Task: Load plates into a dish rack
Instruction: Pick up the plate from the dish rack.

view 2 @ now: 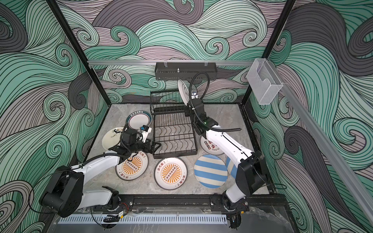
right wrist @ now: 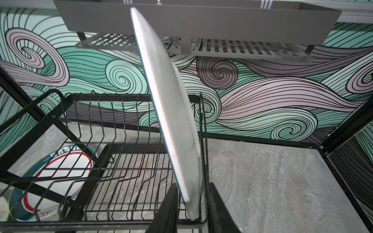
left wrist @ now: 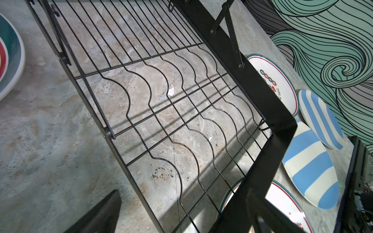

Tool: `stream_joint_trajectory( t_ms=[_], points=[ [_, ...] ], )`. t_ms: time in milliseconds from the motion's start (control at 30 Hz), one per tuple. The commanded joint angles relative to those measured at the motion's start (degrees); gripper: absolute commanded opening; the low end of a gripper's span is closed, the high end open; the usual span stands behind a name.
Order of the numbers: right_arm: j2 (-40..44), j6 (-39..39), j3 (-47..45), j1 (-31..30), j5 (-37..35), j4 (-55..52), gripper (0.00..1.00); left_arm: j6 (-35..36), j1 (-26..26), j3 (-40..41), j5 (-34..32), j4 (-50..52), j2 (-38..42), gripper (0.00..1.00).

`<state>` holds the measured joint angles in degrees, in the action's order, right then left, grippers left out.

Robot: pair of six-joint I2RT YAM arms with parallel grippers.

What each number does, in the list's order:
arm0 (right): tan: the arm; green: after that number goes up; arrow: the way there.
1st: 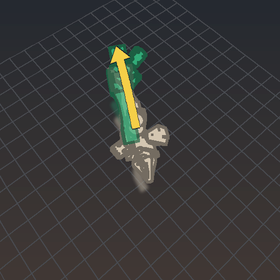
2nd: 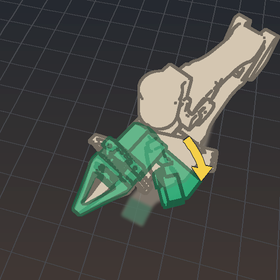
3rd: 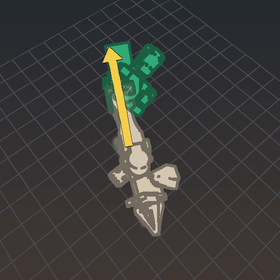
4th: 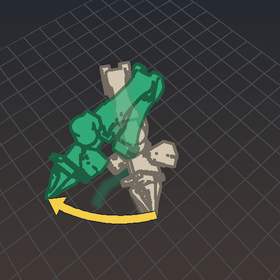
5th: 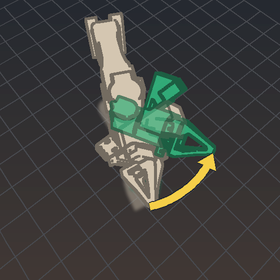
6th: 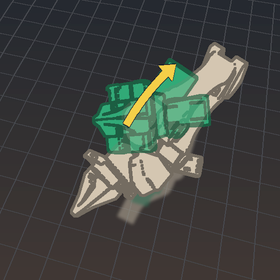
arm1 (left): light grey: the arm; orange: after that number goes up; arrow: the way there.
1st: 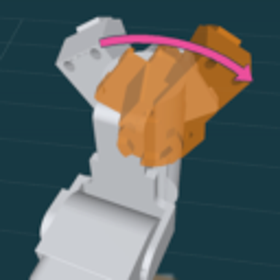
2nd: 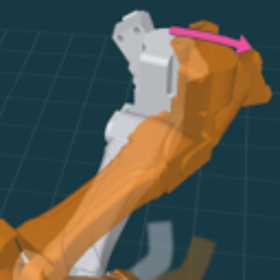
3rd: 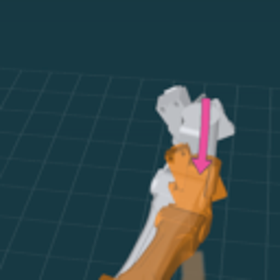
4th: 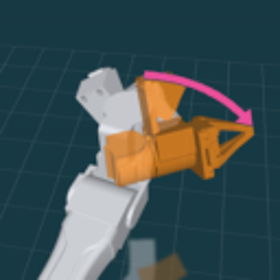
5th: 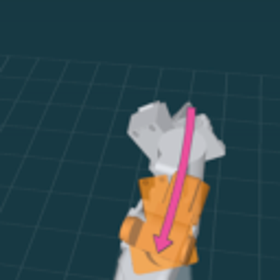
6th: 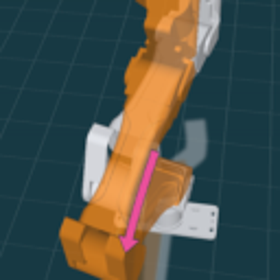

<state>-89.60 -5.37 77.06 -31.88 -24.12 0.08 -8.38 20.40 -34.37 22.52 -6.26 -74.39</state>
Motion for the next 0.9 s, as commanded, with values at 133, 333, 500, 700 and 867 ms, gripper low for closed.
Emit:
stream_joint_trajectory(
  t_ms=[133,333,500,700,867],
  points=[
    [1.2,0.18,0.84,-0.64,-4.82,-0.07,0.13,0.44,0.36,0.02,0.04,-0.79,-0.27,0.99],
    [1.2,0.68,4.25,-1.53,-9.89,-3.82,0.04,0.41,0.42,0.14,0.15,-0.9,-0.11,0.99],
    [0.25,0.26,11.72,-3.22,-15.26,-11.72,0.0,0.32,0.36,0.01,0.48,-1.03,-0.38,0.99],
    [-3.72,-3.23,25.13,-4.44,-18.52,-30.72,0.0,0.19,0.39,0.12,0.76,-1.03,0.03,0.99],
    [-6.39,-2.64,31.31,-5.91,-24.0,-37.88,0.0,0.06,0.41,0.19,1.12,-1.14,0.17,0.99]
  ],
)
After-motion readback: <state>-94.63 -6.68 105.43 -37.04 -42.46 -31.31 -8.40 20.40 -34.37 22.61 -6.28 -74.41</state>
